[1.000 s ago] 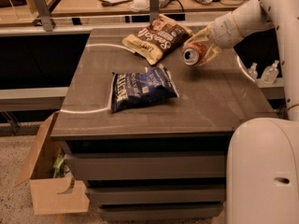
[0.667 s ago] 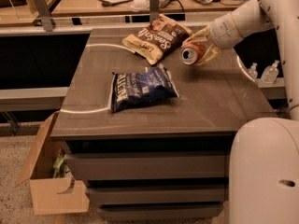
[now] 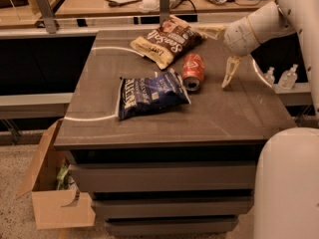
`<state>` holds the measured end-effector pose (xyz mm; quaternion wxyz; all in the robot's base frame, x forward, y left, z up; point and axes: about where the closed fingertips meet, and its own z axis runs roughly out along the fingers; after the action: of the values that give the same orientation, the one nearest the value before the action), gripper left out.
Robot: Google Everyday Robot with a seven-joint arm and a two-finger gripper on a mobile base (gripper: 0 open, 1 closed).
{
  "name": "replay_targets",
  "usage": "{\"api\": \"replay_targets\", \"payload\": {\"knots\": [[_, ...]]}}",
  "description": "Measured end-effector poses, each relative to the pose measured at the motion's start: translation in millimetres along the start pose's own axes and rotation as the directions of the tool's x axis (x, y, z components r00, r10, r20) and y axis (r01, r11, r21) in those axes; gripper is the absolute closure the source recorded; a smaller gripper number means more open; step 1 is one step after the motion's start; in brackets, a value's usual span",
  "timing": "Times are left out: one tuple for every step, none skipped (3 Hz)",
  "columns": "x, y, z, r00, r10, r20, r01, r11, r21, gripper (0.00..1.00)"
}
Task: Knock coke can over
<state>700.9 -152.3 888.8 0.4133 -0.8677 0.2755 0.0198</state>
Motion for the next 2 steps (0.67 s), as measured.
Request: {"api": "replay_targets", "payload": {"knots": [[-3.9, -0.6, -3.0, 0.999, 0.033, 0.017, -0.034, 0.9987, 0.038, 0.00], [-3.5, -10.6, -19.5, 0.996, 0.082, 0.028, -0.085, 0.9856, 0.146, 0.00]]}}
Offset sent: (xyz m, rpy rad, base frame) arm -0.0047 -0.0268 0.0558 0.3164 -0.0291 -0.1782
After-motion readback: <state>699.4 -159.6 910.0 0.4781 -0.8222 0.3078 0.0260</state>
